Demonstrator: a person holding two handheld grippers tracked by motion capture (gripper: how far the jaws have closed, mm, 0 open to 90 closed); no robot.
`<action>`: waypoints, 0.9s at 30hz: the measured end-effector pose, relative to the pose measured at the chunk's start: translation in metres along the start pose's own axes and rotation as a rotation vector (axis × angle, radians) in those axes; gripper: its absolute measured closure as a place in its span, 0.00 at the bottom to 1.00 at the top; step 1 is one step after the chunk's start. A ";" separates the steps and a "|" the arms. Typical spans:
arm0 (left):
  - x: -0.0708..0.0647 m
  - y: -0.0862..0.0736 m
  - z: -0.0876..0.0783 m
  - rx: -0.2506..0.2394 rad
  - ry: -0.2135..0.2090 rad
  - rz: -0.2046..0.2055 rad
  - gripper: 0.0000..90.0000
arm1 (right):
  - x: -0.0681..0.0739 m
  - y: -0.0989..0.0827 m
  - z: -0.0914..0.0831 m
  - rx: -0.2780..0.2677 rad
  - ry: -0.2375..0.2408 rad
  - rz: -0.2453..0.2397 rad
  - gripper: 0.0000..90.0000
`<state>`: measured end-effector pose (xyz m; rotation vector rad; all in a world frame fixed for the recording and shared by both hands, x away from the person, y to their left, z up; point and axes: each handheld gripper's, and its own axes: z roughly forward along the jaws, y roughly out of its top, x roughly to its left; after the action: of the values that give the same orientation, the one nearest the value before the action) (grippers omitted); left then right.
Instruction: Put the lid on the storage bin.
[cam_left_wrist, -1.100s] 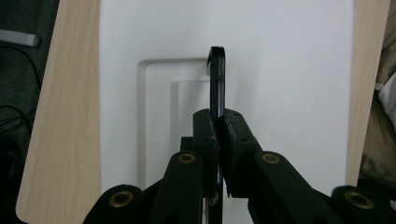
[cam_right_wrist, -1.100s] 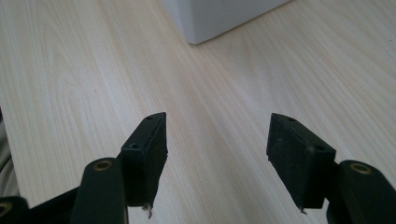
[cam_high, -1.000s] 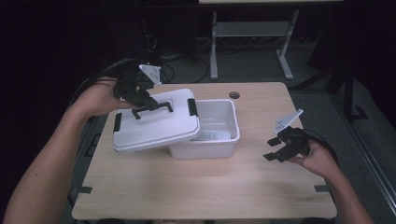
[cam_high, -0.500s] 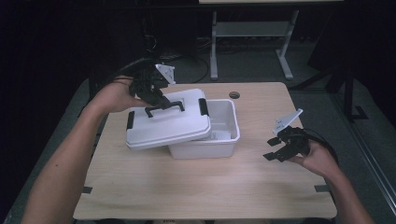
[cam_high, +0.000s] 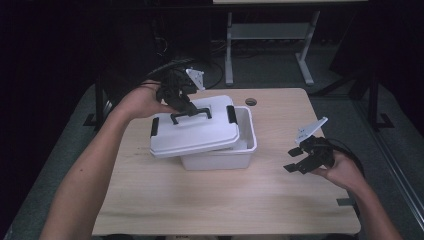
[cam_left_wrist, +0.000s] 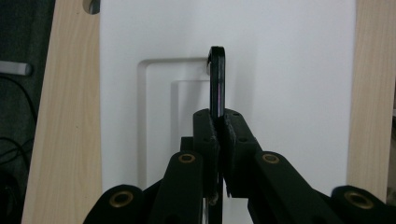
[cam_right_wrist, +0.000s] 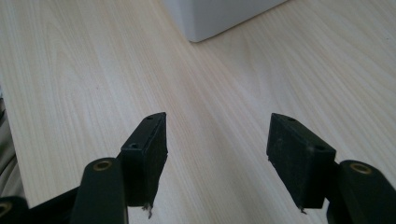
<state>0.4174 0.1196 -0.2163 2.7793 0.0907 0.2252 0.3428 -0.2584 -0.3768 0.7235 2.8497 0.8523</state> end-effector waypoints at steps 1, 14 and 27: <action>0.000 0.001 0.001 -0.004 0.001 -0.003 0.94 | 0.000 -0.001 0.000 -0.002 -0.001 0.000 0.42; 0.006 0.030 0.021 -0.026 -0.010 0.032 0.94 | -0.003 -0.006 -0.004 -0.005 0.002 0.011 0.42; 0.012 0.045 0.051 0.022 -0.031 0.041 0.94 | -0.007 -0.013 -0.001 -0.007 0.016 0.026 0.42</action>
<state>0.4393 0.0616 -0.2462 2.8076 0.0285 0.1922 0.3430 -0.2715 -0.3828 0.7577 2.8560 0.8751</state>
